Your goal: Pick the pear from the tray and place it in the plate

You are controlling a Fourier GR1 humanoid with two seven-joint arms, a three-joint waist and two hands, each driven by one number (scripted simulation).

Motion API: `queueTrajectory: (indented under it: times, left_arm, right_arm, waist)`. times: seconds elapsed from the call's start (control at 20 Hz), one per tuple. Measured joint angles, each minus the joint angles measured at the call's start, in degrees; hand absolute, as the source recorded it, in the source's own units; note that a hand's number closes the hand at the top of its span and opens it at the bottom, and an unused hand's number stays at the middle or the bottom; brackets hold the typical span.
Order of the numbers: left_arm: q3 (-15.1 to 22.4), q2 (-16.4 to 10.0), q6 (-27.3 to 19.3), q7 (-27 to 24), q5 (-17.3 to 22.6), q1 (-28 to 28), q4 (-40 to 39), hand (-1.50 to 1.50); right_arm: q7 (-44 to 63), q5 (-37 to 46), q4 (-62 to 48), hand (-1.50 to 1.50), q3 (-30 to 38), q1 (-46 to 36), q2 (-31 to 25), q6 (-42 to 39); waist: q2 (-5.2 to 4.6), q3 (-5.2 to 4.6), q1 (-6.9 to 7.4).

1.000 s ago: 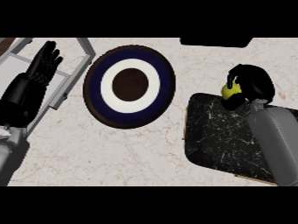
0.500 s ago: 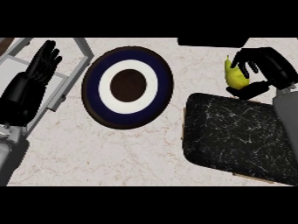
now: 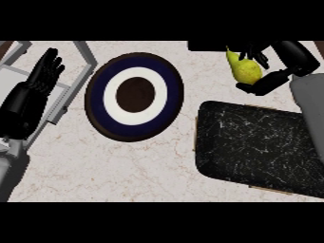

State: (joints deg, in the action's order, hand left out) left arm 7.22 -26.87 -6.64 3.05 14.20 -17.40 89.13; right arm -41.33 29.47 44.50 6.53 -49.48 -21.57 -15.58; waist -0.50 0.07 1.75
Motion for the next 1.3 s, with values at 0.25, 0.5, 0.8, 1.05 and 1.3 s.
queueTrajectory:
  times: [0.25, 0.5, 0.8, 1.05, 1.3]
  left_arm:
    - [-0.82, 0.72, -0.22, 0.79, -1.54, 1.14, 1.67, 0.00]
    - [-1.51, 1.38, 0.53, 1.47, -2.16, 1.83, 2.47, 0.00]
    - [-3.48, 1.52, 2.38, 1.14, -2.22, 1.46, 1.20, 0.00]
    - [-3.59, 2.75, 3.04, 1.49, -2.85, -1.05, -0.70, 0.00]
    - [-2.45, 4.39, 2.93, 1.64, -4.22, -1.51, -0.03, 0.00]
  right_arm:
    - [1.12, 0.31, -2.05, 1.50, -1.40, -4.54, 4.65, 0.02]
    - [6.41, 0.00, -2.81, 1.50, -2.51, -9.07, 10.72, -0.17]
    - [12.46, 0.50, -5.32, 1.50, -4.48, -12.76, 17.98, 2.85]
    - [16.08, -1.91, -9.58, 1.50, -11.67, -15.29, 20.48, 10.18]
    - [17.59, -5.15, -14.64, 1.50, -19.36, -18.23, 21.24, 15.81]
  waist:
    - [0.27, -0.05, -0.55]
    - [0.39, -0.08, -0.81]
    - [0.34, -0.09, -0.80]
    - [0.19, -0.10, 0.13]
    - [-0.06, -0.11, 1.39]
